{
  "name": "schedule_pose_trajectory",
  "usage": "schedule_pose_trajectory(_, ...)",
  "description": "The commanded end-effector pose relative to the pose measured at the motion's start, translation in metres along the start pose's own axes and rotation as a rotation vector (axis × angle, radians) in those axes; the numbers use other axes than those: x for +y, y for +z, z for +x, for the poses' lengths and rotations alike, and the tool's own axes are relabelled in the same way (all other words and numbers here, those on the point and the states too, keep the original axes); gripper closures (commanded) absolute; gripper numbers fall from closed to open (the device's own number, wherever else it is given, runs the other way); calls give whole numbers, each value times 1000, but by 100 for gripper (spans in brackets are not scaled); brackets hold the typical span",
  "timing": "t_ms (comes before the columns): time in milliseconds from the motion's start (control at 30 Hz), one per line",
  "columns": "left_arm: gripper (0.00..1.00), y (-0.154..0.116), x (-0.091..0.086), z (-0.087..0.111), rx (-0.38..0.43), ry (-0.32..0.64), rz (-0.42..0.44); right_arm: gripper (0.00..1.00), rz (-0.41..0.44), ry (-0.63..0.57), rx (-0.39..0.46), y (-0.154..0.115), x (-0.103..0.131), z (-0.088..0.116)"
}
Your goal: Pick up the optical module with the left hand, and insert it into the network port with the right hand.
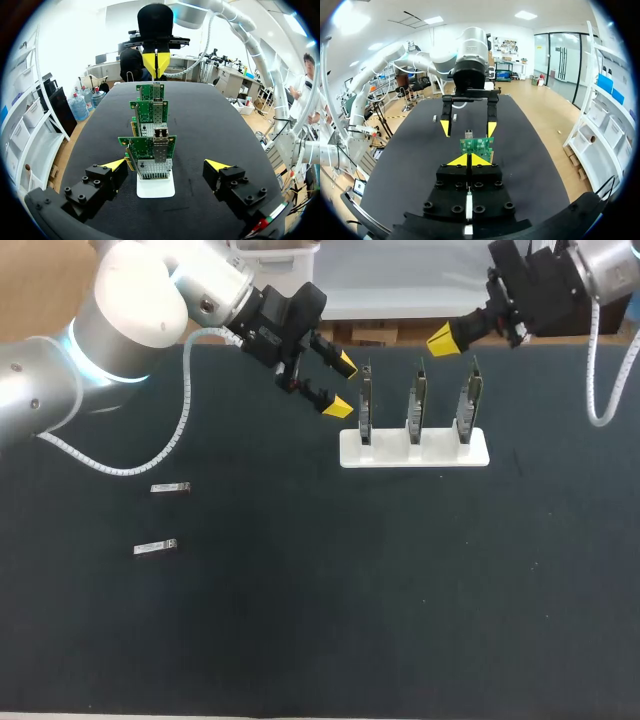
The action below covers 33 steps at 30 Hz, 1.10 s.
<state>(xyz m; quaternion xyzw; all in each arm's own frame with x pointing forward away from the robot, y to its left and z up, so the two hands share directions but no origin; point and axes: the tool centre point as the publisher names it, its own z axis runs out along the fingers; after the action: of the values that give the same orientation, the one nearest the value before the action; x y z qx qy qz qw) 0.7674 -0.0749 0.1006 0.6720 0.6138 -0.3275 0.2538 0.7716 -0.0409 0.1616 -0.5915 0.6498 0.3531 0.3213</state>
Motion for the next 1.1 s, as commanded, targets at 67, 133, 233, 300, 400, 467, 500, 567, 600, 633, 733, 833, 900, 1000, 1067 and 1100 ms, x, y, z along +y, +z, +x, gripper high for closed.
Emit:
schedule_pose_trajectory(67, 0, 0, 3, -1, 5, -2, 6, 100, -2, 7, -6, 2, -1, 7)
schedule_pose_trajectory(133, 0, 0, 3, -1, 5, -2, 6, 100, -3, 5, -2, 2, 0, 10)
schedule_pose_trajectory(233, 0, 0, 3, -1, 5, -2, 6, 100, -19, 2, -4, 1, 2, 12)
schedule_pose_trajectory(300, 0, 0, 3, -1, 5, -2, 6, 100, -38, -4, -7, 0, 3, 12)
schedule_pose_trajectory(400, 0, 0, 3, -1, 5, -2, 6, 100, -51, -6, -6, -1, 3, 14)
schedule_pose_trajectory(467, 0, 0, 3, -1, 5, -2, 6, 100, -58, -7, -2, -2, 3, 15)
schedule_pose_trajectory(500, 0, 0, 3, -1, 5, -2, 6, 100, -60, -8, -1, -2, 3, 15)
schedule_pose_trajectory(567, 0, 0, 3, -1, 5, -2, 6, 100, -64, -6, 0, -2, 2, 16)
schedule_pose_trajectory(600, 0, 0, 3, -1, 5, -2, 6, 100, -65, -5, 1, -2, 2, 17)
schedule_pose_trajectory(633, 0, 0, 3, -1, 5, -2, 6, 100, -65, -4, 2, -1, 1, 18)
schedule_pose_trajectory(733, 0, 0, 3, -1, 5, -2, 6, 100, -67, 1, 0, -1, 0, 18)
schedule_pose_trajectory(833, 0, 0, 3, -1, 5, -2, 6, 100, -68, 4, -2, 0, -1, 19)
schedule_pose_trajectory(900, 0, 0, 3, -1, 5, -2, 6, 100, -69, 4, -2, 1, -1, 19)
schedule_pose_trajectory(1000, 0, 0, 3, -1, 5, -2, 6, 100, -67, 4, -3, 1, -2, 19)
schedule_pose_trajectory(1067, 0, 0, 3, -1, 5, -2, 6, 100, -67, 5, -4, 1, -2, 19)
schedule_pose_trajectory(1100, 0, 0, 3, -1, 5, -2, 6, 100, -66, 5, -4, 1, -2, 19)
